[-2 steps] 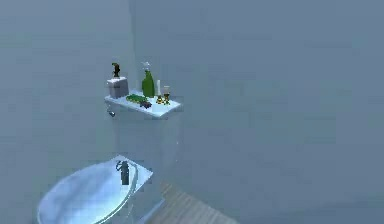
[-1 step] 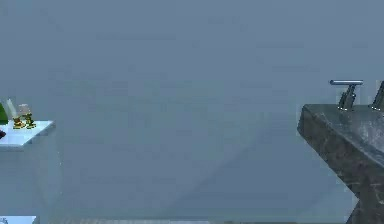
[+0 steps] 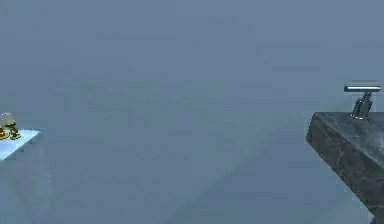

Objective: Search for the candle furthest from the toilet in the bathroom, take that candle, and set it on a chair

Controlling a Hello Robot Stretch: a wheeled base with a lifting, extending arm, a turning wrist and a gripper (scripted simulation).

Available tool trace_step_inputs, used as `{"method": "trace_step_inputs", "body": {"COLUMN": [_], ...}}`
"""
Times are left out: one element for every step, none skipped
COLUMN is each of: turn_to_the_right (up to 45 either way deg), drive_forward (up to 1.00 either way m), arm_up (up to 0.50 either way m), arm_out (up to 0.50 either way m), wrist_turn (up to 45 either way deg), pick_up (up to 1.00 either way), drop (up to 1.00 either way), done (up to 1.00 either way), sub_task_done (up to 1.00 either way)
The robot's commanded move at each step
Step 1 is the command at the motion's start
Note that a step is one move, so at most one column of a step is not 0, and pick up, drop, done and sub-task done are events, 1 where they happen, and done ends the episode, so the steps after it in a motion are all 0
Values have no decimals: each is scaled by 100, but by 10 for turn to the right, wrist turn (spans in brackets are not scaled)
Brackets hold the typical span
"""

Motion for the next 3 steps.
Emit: {"method": "trace_step_inputs", "body": {"turn_to_the_right": [-450, 180, 0], "drive_forward": [0, 0, 30], "arm_up": [0, 0, 0], "arm_out": [0, 0, 0], "wrist_turn": [0, 0, 0], "pick_up": [0, 0, 0], "drop": [0, 0, 0], "done": [0, 0, 0], "sub_task_done": [0, 0, 0]}}
